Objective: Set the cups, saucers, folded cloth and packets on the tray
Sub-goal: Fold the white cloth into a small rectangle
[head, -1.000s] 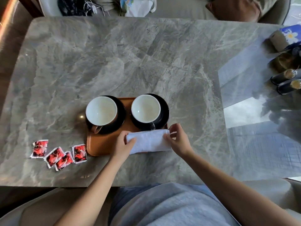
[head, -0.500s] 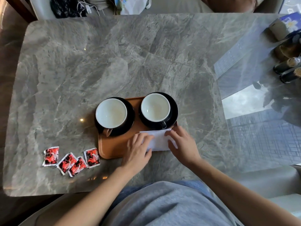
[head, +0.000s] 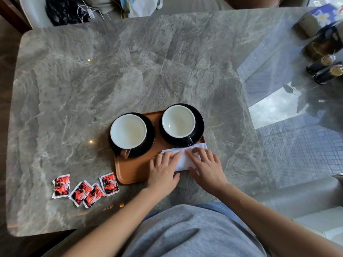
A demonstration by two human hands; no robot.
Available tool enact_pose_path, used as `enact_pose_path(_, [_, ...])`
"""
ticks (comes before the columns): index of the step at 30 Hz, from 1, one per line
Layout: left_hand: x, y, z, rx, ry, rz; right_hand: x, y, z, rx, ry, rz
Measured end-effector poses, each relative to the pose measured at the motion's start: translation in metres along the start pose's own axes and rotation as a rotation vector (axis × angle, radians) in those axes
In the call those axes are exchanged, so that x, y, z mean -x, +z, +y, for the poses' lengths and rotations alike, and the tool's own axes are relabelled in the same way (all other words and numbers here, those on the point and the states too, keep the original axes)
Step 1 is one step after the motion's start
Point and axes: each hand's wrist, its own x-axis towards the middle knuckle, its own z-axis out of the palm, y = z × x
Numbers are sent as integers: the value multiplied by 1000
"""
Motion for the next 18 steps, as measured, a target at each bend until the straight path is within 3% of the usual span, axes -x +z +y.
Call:
enact_pose_path(7, [-18, -8, 6, 37, -65, -31, -10, 0, -5, -9, 53, -30])
enact_pose_path(10, [-24, -10, 0, 159, -94, -30, -7, 1, 1, -82, 56, -31])
enact_pose_path(18, [7, 3, -33, 257, 183, 165, 16, 5, 40, -196, 87, 127])
